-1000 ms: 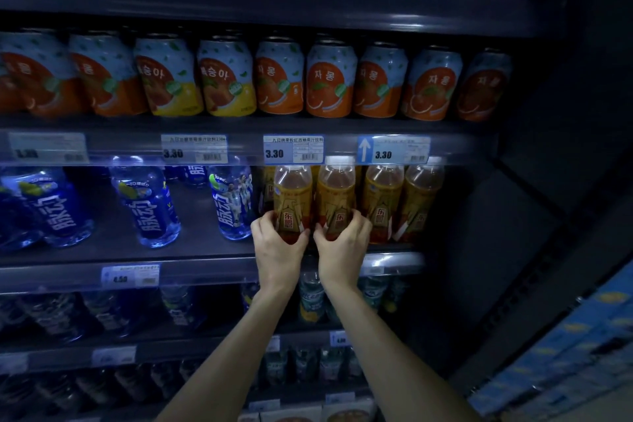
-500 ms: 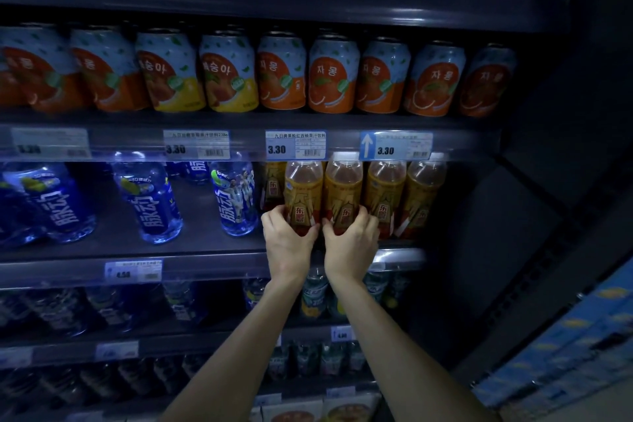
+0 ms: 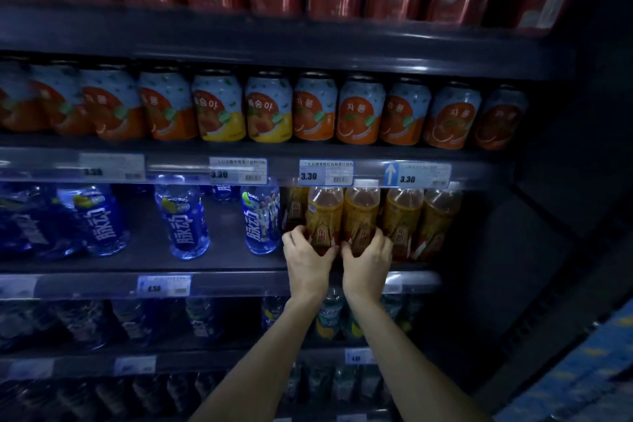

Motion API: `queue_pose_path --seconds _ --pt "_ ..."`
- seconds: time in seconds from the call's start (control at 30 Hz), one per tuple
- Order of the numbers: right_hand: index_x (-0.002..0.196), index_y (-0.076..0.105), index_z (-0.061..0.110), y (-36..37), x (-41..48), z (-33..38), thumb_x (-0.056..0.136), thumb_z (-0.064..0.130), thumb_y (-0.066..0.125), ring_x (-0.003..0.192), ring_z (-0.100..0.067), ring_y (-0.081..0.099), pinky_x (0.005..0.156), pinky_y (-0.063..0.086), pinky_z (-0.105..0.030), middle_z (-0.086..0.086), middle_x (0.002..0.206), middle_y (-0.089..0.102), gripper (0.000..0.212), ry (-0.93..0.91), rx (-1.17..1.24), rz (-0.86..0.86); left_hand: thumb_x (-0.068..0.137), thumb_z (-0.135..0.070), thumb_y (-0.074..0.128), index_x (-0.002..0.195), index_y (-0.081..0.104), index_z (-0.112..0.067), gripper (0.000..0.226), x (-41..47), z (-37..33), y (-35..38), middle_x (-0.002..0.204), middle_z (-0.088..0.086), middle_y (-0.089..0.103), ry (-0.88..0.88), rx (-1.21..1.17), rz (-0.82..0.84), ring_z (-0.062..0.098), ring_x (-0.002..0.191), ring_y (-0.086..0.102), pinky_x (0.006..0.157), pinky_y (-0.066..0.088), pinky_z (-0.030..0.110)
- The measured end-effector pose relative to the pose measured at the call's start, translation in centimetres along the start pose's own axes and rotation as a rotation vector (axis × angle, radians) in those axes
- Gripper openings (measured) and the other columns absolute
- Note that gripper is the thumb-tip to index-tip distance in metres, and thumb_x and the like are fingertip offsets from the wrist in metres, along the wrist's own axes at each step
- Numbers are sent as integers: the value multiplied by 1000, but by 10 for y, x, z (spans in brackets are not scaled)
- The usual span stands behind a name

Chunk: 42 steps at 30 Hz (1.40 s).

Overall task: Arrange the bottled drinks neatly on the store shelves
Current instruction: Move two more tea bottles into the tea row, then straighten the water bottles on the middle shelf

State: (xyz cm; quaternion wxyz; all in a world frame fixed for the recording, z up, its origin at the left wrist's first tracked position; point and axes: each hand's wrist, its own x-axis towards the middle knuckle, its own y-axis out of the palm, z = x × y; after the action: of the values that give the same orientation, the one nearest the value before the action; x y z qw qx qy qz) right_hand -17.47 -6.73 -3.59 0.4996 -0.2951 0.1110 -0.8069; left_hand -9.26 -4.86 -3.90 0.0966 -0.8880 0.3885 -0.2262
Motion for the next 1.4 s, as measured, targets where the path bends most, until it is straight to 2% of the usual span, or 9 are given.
queue_pose_path --seconds 0.13,0.3,0.4,0.5,0.83,1.03,1.17,1.3,1.4 --pt "132 46 2 0 -10 4 83 30 72 118 -33 49 91 45 -39 -15 127 50 62 21 -19 -20 72 -31 83 129 44 -5 74 -4 2 -14 120 4 42 4 -34 10 13 110 47 96 45 29" --pt "133 44 4 6 -30 18 83 34 71 121 -31 46 94 45 -43 -15 132 48 63 25 -25 -61 77 -28 79 129 46 -5 65 -2 13 -44 120 4 45 58 -13 10 17 112 50 99 43 31" --pt "130 46 5 14 -47 31 84 33 69 116 -29 49 89 47 -40 -13 128 49 59 13 -39 -71 80 -27 76 129 47 -5 62 3 22 -67 119 5 46 67 2 1 17 111 50 99 42 29" --pt "129 47 6 27 -68 48 85 34 68 116 -30 49 92 47 -42 -13 127 50 56 -4 -17 -66 82 -26 74 129 47 -5 58 9 35 -96 120 6 48 75 19 -9 19 112 51 98 43 32" --pt "129 48 5 111 -178 136 84 30 69 112 -29 51 91 46 -42 -11 124 51 55 0 84 14 83 -31 72 127 48 -10 54 46 120 -243 122 2 49 78 52 -34 15 111 52 93 48 32" --pt "133 44 9 157 -245 190 87 32 66 114 -22 50 90 48 -40 -5 130 48 56 1 134 75 87 -35 68 130 46 -12 54 66 169 -330 125 1 47 37 97 -38 15 114 50 93 45 29" --pt "134 43 9 177 -267 220 89 32 65 117 -21 48 96 40 -27 -6 131 48 55 -36 133 125 88 -35 66 132 43 -12 55 81 187 -375 126 1 46 -14 108 -53 16 113 49 90 44 27" --pt "136 42 8 195 -273 244 89 32 65 115 -21 50 91 48 -39 -6 130 48 57 -59 134 167 88 -34 66 131 44 -12 52 102 199 -405 126 3 45 -52 117 -93 16 105 50 82 40 24" --pt "137 41 9 209 -271 253 89 31 65 118 -18 48 93 45 -32 -4 132 46 58 -59 169 204 89 -33 65 131 44 -11 51 118 206 -415 127 3 44 -62 116 -120 14 107 49 83 37 21"
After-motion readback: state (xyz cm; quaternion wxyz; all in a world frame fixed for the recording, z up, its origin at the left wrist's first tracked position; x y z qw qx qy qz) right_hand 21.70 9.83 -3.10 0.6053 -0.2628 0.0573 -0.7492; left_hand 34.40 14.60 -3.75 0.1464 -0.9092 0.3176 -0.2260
